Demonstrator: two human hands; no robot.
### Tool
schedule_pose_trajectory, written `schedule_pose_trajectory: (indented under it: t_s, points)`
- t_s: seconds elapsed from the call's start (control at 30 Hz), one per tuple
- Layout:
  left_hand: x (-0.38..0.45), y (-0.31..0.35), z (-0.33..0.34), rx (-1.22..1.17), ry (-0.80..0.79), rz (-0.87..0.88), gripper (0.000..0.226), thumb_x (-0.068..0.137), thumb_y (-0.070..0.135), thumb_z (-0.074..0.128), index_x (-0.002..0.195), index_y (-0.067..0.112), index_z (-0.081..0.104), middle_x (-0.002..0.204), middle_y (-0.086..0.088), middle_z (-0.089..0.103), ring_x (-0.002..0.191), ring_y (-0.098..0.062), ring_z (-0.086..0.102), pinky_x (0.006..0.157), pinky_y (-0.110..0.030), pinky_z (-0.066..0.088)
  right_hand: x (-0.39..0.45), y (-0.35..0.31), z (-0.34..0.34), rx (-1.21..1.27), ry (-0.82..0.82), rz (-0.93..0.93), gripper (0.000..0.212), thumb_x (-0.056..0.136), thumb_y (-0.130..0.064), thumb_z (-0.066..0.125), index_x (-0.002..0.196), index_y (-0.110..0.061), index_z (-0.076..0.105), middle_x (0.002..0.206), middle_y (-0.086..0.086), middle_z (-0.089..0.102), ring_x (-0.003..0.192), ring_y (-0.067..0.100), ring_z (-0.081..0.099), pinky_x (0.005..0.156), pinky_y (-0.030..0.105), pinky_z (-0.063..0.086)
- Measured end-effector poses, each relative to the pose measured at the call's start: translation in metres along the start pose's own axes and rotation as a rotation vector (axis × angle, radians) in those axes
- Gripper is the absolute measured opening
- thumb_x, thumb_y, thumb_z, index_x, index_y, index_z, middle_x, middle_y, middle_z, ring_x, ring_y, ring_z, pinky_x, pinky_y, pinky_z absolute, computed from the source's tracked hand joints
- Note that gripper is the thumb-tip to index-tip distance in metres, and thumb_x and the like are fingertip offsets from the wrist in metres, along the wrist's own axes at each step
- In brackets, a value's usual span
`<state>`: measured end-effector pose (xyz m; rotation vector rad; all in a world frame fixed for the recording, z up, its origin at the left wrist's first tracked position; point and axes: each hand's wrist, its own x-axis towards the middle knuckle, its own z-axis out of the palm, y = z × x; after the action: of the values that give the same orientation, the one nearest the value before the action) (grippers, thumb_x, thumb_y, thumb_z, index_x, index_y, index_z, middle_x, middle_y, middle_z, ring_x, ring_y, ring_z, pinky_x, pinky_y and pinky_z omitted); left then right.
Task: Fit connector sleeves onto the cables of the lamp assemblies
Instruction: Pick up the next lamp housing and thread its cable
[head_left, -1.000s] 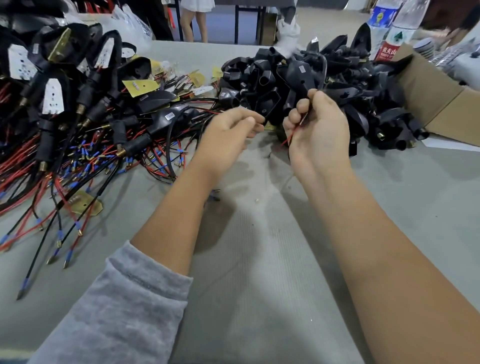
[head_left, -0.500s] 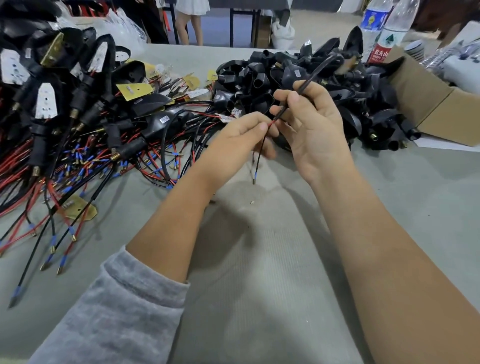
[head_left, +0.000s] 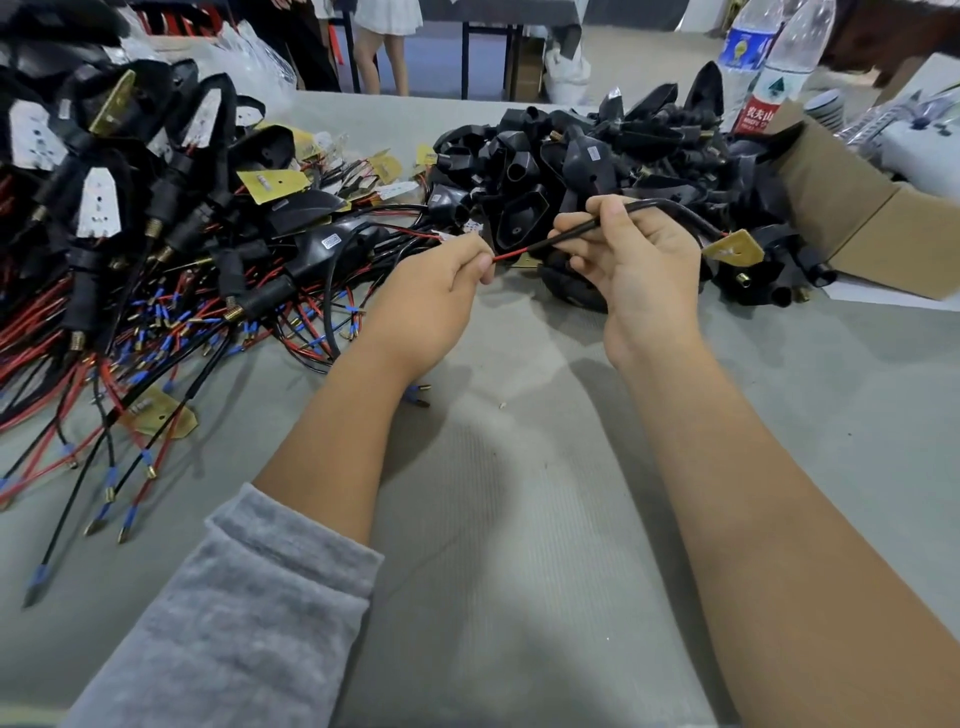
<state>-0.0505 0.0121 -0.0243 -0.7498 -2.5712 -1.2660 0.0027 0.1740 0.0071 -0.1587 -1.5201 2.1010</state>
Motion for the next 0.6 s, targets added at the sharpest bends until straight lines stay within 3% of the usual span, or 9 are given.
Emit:
schedule_pose_trajectory:
  t_s: [0.07, 0.23, 0.37, 0.5, 0.6]
  points:
    - [-0.001, -0.002, 0.0, 0.008, 0.005, -0.017, 0.023, 0.101, 0.032, 0.039, 0.082, 0.029, 0.052, 0.058, 0.007, 0.041, 0.054, -0.007, 0.034, 0.056, -0.031, 0.033, 0.0, 0.001, 0.0, 0.001, 0.019, -0.007, 0.021, 0.102, -0.015, 0.048, 0.087, -0.011, 0.062, 0.081, 0.008, 0.075, 0.076, 0.02, 0.071, 0.064, 0.023, 0.05]
    - [-0.002, -0.01, -0.002, 0.11, 0.038, -0.091, 0.023, 0.101, 0.032, 0.039, 0.084, 0.029, 0.054, 0.061, 0.005, 0.046, 0.058, -0.01, 0.04, 0.056, -0.031, 0.033, 0.004, -0.001, -0.011, 0.061, 0.123, 0.03, 0.025, 0.104, -0.026, 0.044, 0.095, -0.01, 0.061, 0.088, 0.011, 0.075, 0.07, 0.019, 0.068, 0.062, 0.025, 0.052]
    - [-0.002, -0.008, 0.001, 0.17, -0.012, -0.114, 0.023, 0.101, 0.034, 0.04, 0.083, 0.034, 0.056, 0.059, 0.015, 0.047, 0.057, 0.001, 0.045, 0.053, -0.027, 0.028, 0.006, 0.001, -0.013, 0.046, 0.174, 0.02, 0.024, 0.105, -0.023, 0.041, 0.106, -0.014, 0.063, 0.088, 0.008, 0.074, 0.066, 0.016, 0.062, 0.062, 0.026, 0.052]
    - [-0.003, -0.007, 0.0, 0.175, -0.013, -0.125, 0.023, 0.101, 0.034, 0.039, 0.088, 0.032, 0.058, 0.06, 0.013, 0.047, 0.055, -0.002, 0.044, 0.052, -0.027, 0.028, 0.007, 0.003, -0.009, -0.159, 0.193, -0.061, 0.022, 0.105, -0.024, 0.04, 0.106, -0.021, 0.061, 0.082, 0.007, 0.068, 0.066, 0.015, 0.061, 0.058, 0.024, 0.049]
    - [-0.004, -0.005, 0.0, 0.16, -0.024, -0.121, 0.021, 0.101, 0.032, 0.039, 0.093, 0.03, 0.059, 0.064, 0.009, 0.05, 0.057, -0.007, 0.044, 0.054, -0.029, 0.031, 0.004, 0.008, -0.008, -0.414, 0.17, -0.099, 0.015, 0.097, -0.02, 0.046, 0.103, -0.029, 0.057, 0.08, -0.004, 0.065, 0.07, 0.009, 0.059, 0.067, 0.025, 0.048]
